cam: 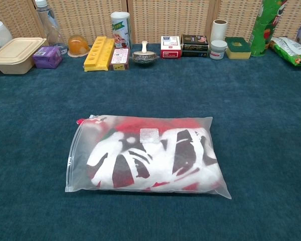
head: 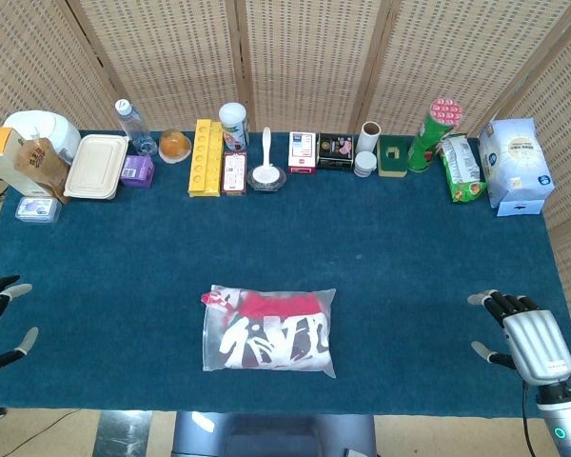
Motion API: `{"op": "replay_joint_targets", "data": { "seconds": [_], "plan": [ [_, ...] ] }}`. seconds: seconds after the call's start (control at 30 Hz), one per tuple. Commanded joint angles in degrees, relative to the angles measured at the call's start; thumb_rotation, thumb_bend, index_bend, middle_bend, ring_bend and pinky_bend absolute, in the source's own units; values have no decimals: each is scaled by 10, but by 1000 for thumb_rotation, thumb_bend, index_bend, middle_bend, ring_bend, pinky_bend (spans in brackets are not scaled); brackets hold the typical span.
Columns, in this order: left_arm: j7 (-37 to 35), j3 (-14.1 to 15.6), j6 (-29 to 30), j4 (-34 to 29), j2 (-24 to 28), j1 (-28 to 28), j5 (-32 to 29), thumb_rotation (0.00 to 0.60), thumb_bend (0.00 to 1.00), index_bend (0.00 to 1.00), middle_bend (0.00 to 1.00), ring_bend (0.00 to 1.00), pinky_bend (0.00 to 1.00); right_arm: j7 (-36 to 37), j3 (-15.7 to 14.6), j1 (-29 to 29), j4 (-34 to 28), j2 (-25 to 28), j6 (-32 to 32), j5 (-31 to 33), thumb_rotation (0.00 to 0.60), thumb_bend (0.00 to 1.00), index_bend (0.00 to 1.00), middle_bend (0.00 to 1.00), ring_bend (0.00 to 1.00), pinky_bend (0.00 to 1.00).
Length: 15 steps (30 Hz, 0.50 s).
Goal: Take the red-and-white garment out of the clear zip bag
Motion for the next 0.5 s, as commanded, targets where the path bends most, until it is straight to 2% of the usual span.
{"op": "replay_joint_targets", "data": {
  "seconds": [0.03,0.5],
  "plan": [
    [0,0,-1,1,-1,0,0,600,282,244,181,119,180,0,0,1,0,0,-1,0,600,120,335,375,447,431],
    [7,-2,11,-11,9,4,7,600,282,245,181,119,180,18,1,3,8,-2,-3,-1,600,121,335,375,447,432]
  ]
}}
